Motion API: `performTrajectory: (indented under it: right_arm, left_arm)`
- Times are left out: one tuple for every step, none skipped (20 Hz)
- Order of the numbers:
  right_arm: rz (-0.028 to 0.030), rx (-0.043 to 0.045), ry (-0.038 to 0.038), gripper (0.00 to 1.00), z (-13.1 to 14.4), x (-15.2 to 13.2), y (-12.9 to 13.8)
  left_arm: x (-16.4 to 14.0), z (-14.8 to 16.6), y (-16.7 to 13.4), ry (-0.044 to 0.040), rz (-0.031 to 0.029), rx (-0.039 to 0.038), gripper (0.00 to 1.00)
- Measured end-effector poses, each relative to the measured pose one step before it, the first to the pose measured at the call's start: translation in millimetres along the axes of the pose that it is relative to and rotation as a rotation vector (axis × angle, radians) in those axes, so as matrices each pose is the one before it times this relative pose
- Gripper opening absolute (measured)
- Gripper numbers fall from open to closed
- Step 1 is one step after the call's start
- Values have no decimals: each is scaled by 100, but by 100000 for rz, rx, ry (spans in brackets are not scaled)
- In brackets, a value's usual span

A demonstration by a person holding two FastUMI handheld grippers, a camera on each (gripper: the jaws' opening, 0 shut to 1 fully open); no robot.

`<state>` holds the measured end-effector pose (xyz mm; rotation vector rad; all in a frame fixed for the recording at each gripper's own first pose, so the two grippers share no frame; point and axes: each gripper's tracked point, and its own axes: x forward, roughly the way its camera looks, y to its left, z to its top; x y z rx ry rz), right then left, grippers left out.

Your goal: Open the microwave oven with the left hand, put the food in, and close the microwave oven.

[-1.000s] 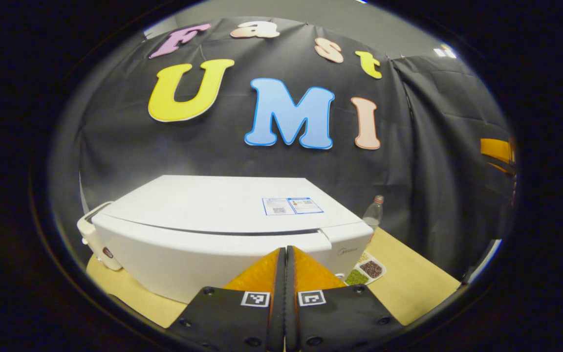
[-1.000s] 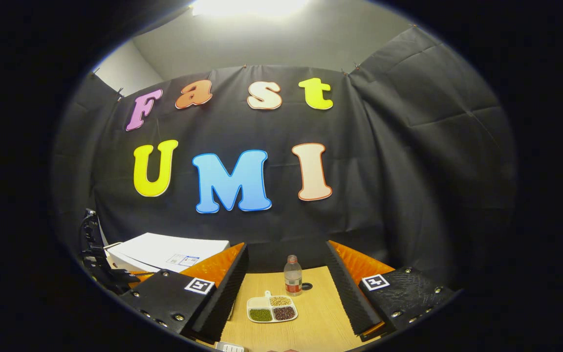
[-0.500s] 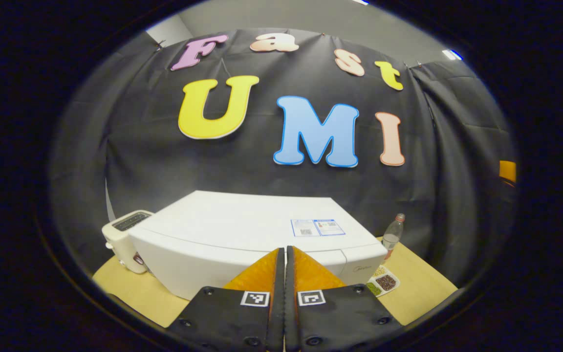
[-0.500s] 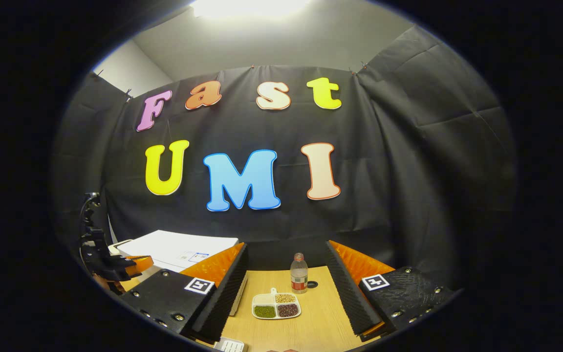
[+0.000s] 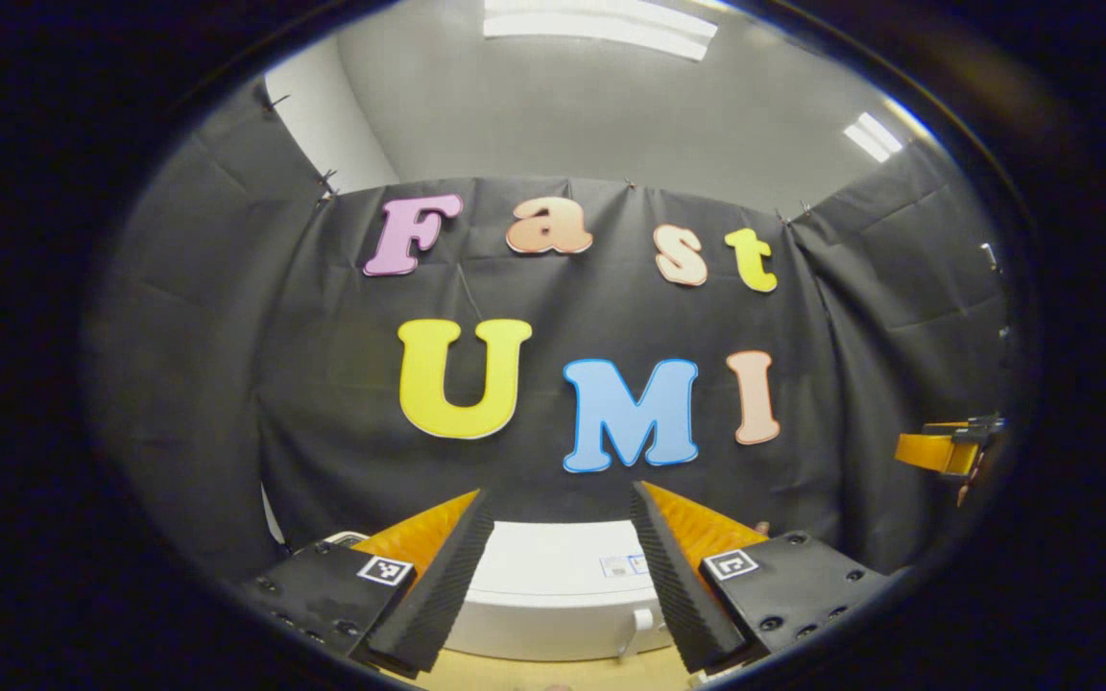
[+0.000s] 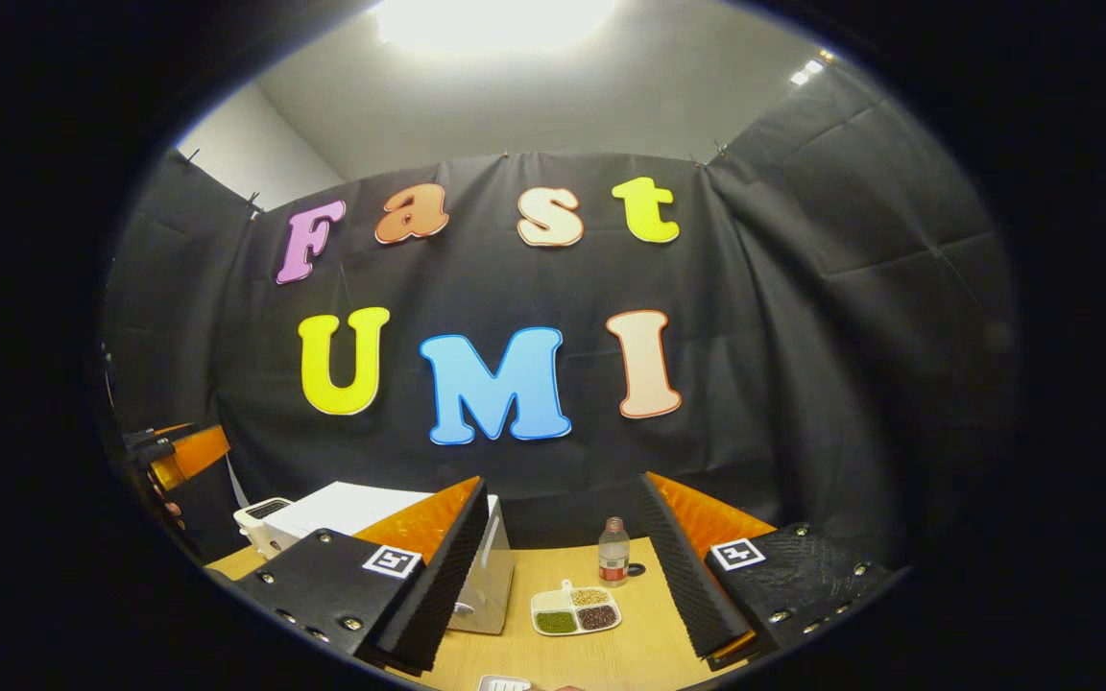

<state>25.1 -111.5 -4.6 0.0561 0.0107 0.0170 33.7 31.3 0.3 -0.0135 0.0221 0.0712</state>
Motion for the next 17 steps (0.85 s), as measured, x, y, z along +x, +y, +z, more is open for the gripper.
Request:
performTrajectory:
  right_arm:
    - [620,-1033,-695,94,388,-474,762]
    - [75,-967,-486,94,349,-454,700]
    - [114,-632,-270,94,237,-477,567]
    - [114,-29,-271,94,124,-536,655]
    - [-26,-13,-78,94,130,-588,549]
    - [-43,-288,-176,94,34,-540,514]
    - [-247,-445,-239,94,216,-500,395]
    - [-248,-231,-98,94,172,-321,317]
    - [-132,-137,47,94,57,-360,397]
    - [-368,-167,84,94,-38,-369,329]
    - [-421,46,414,94,0,-370,222]
    - [-79,157,241,94,-114,-268,337]
    - [-450,18,258,94,76,-325,287]
    - [-345,79,-13,94,57,-261,187]
    - [-50,111,-58,94,7,-326,287]
    - [160,-86,303,94,-122,-152,438]
    - [347,-259,307,94,-95,-122,333]
  left_arm:
    - [-445,496,767,-3,627,-253,94]
    - [-556,111,873,839,408,-232,94]
    - [-483,-83,579,902,-116,-895,94]
    - [-668,-222,336,797,-370,-1030,98]
    - [-535,120,501,46,-328,-576,98]
    - [-492,79,575,64,-220,29,98]
    - [-570,29,466,147,-548,297,98]
    - [-585,150,339,-8,-489,312,98]
    - [-419,157,384,-309,-470,417,98]
    - [-448,322,578,-408,-416,189,98]
    - [-322,184,503,-143,-190,-314,98]
    - [-364,32,291,-292,-413,-586,96]
    - [-351,158,305,-175,-283,-574,97]
    - [-151,34,369,-239,-372,-344,97]
    - [-151,5,361,-58,-55,-125,98]
    - [-242,-69,380,99,237,-111,98]
    - [-218,164,296,-125,434,-288,97]
